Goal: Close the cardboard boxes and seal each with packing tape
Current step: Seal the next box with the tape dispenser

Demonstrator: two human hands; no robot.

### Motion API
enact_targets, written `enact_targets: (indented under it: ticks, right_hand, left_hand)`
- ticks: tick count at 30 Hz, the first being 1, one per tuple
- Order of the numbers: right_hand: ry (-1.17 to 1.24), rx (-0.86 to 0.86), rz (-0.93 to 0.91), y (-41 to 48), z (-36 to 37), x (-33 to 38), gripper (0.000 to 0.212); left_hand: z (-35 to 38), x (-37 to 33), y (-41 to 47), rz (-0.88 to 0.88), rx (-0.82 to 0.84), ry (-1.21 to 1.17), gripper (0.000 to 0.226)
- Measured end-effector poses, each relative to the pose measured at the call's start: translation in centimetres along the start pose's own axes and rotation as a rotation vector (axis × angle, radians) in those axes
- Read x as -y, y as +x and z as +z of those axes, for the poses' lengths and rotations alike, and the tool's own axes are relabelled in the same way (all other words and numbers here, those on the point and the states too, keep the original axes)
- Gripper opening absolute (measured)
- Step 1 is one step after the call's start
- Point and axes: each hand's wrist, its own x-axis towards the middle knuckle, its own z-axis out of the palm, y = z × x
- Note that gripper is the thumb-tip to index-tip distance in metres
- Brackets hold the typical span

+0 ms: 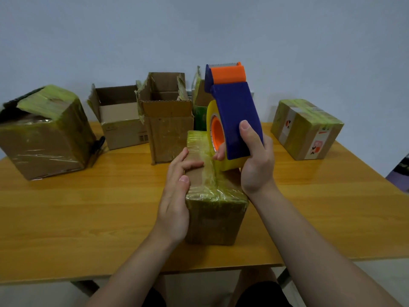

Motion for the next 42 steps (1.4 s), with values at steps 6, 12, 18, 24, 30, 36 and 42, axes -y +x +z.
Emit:
enact_targets:
  ticks: [6, 12, 18, 24, 30, 36, 42]
  right_hand:
    - [-0.035, -0.008, -0.009, -0.3, 0.3, 0.3, 0.051]
    - [-0.118, -0.232, -0.094, -0.4, 0.3, 0.8, 0.043]
    - [-0.244, -0.351, -0.108, 0.0, 0.0, 1.4, 0.024]
    - [-0.213, -0.44, -0.064, 0.7, -0.6, 0.8, 0.045]
    - [-0.216, -0.454, -0.073, 0.7, 0.3, 0.6, 0.02]
    - [-0.221, -0.441, -0.064, 0.2, 1.0, 0.7, 0.035]
    - [-0.227, -0.405, -0.048, -0.5, 1.3, 0.7, 0.041]
  left_hand:
    - [-2.4, -5.1, 3.7, -0.025, 0.179, 0.663, 0.037]
    - [-1.5, -7.9, 8.1, 0.023, 0.488, 1.112, 0.058]
    - [1.7, -5.1, 12.9, 0.049, 0.534, 1.125, 0.06]
    - [3.2, -3.9, 13.6, -0.038, 0.768, 1.183, 0.074]
    - [3.1, -4.2, 11.6, 0.024, 0.635, 1.228, 0.068]
    - [1.5, -6.3, 10.0, 0.033, 0.53, 1.153, 0.051]
    - [0.0, -8.4, 5.6, -0.122, 0.806, 1.066, 0.088]
